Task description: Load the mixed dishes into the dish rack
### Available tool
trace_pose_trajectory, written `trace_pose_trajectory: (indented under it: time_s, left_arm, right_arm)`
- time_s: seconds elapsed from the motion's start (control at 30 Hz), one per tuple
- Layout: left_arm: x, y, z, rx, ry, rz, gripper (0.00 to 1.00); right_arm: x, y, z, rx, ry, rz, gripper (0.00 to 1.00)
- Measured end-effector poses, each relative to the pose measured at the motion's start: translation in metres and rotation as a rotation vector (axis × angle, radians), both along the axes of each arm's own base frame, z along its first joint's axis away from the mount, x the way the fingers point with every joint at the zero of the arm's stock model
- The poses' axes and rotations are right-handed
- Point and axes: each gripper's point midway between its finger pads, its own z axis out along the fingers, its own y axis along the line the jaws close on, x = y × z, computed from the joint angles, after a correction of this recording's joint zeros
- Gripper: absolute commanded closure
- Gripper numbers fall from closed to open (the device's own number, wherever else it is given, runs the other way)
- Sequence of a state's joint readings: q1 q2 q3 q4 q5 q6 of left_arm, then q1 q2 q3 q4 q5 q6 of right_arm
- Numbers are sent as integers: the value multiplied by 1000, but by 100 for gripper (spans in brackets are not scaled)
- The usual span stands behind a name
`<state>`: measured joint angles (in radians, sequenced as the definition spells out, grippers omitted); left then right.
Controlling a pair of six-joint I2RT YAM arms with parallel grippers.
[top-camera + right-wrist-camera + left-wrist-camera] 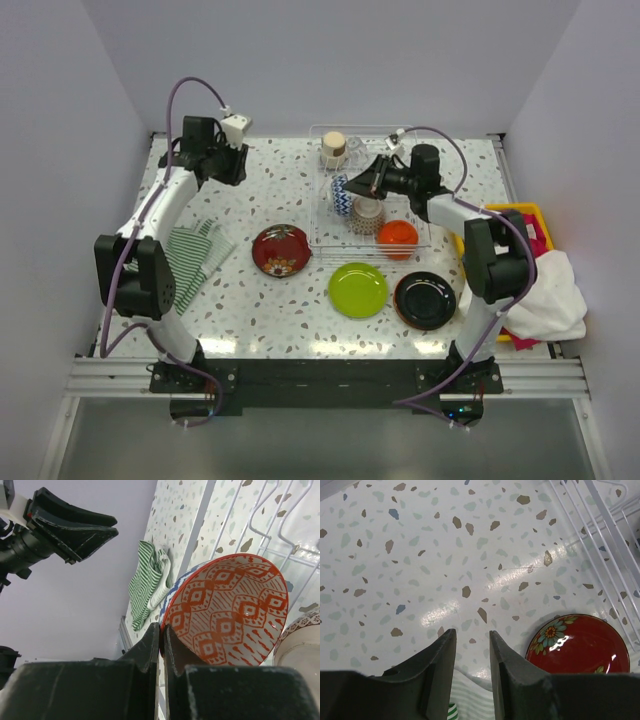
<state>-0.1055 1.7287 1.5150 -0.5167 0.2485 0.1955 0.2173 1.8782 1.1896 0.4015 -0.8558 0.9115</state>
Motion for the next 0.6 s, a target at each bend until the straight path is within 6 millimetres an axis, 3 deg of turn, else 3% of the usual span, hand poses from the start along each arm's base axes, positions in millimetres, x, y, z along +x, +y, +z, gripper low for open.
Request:
trace_pose_trajectory:
  time_s: [0.27,0.37,0.5,0.6]
  left_arm:
    - [1,0,-7,7,13,-3,62]
    - [2,0,-11,7,19,-3,62]
    - [3,-1,-16,6,32,-6,62]
    - [3,-1,-17,6,34,-6,62]
  right_arm:
    - [10,-25,-10,-43,8,-41,100]
    - [7,-25,-12,-49,5,-26,100]
    - [2,-19,-1,2,-17,9,100]
    - [-3,-11,20,104,-46,30,100]
